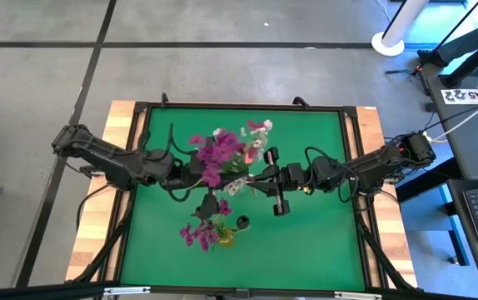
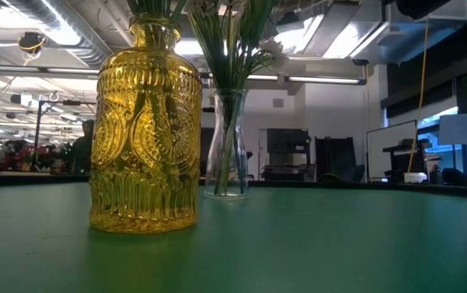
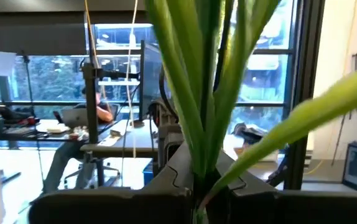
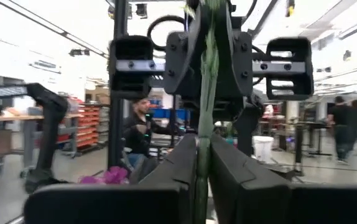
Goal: Sort flowers into vase by color
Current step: Put the purple flower into the yellow vase
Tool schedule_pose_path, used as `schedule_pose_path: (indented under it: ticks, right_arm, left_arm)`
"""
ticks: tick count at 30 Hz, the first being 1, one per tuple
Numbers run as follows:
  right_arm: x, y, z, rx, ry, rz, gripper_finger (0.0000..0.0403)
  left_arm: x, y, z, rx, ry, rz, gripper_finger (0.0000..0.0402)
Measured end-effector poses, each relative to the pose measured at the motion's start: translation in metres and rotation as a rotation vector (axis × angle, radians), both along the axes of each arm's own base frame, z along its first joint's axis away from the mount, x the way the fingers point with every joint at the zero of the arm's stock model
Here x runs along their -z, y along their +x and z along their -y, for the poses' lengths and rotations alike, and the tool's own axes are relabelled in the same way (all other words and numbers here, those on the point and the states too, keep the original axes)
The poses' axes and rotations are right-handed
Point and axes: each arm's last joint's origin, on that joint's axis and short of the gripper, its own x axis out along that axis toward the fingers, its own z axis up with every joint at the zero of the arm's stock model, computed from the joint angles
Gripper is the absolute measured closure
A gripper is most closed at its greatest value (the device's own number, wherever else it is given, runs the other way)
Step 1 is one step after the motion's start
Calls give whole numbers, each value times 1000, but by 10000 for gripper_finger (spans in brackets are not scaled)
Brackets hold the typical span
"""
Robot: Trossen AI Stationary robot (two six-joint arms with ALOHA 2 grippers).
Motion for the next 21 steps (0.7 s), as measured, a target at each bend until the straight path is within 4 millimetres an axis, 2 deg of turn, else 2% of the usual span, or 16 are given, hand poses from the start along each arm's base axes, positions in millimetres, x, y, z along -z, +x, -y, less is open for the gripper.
schedule_pose_path:
  ticks: [4,8,12,15,18,21]
  right_arm:
    - [-8,-7,1,-18,-5,-26,324]
    - [-15,-14,1,-46,-17,-24,241]
    - [-25,-22,3,-65,-18,-8,154]
    - [-32,-32,5,-58,-22,-43,103]
    - [-43,-46,10,-22,-14,-76,73]
    - [-53,-62,14,0,-10,-99,61]
  left_arm:
    - [-8,-16,6,-30,12,-10,397]
    - [-20,-35,11,-36,12,-1,397]
    - [-19,-46,15,-93,30,-65,397]
    - [-24,-61,18,-97,29,-81,397]
    - [-33,-81,23,-89,12,-73,397]
    - [-45,-107,27,-60,-14,-39,397]
